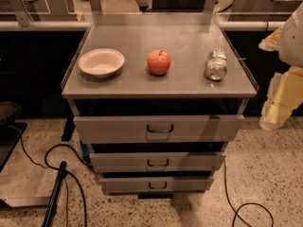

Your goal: Open middle drawer

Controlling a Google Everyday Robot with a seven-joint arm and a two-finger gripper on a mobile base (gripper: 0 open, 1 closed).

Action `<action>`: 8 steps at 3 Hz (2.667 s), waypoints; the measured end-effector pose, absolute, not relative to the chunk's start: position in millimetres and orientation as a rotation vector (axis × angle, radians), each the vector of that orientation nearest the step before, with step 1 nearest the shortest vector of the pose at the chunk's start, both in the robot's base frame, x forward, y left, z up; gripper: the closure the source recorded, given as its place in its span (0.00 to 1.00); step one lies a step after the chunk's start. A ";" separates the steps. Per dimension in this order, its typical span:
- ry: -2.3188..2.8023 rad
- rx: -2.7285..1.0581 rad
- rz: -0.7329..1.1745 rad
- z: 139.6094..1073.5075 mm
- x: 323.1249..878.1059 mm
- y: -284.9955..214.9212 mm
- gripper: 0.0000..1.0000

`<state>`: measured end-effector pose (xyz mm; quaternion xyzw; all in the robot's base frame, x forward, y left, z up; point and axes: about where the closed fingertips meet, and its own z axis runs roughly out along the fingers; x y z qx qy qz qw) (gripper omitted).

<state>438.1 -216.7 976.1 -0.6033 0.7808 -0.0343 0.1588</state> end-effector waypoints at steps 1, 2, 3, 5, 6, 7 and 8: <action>2.226 -1.720 -0.094 971.7 437.0 -212.8 0.00; 2.209 -1.724 -0.041 947.8 429.9 -194.7 0.00; 2.219 -1.745 0.013 902.2 426.9 -178.2 0.00; 2.204 -1.804 0.107 865.6 421.8 -163.6 0.00; 2.227 -1.830 0.203 824.9 406.6 -153.1 0.00; 2.240 -1.901 0.295 774.8 395.5 -135.3 0.00; 2.257 -1.950 0.361 734.5 392.0 -123.0 0.00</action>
Offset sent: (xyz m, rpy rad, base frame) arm -0.0194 0.0481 -0.0856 0.0911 0.0717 0.0416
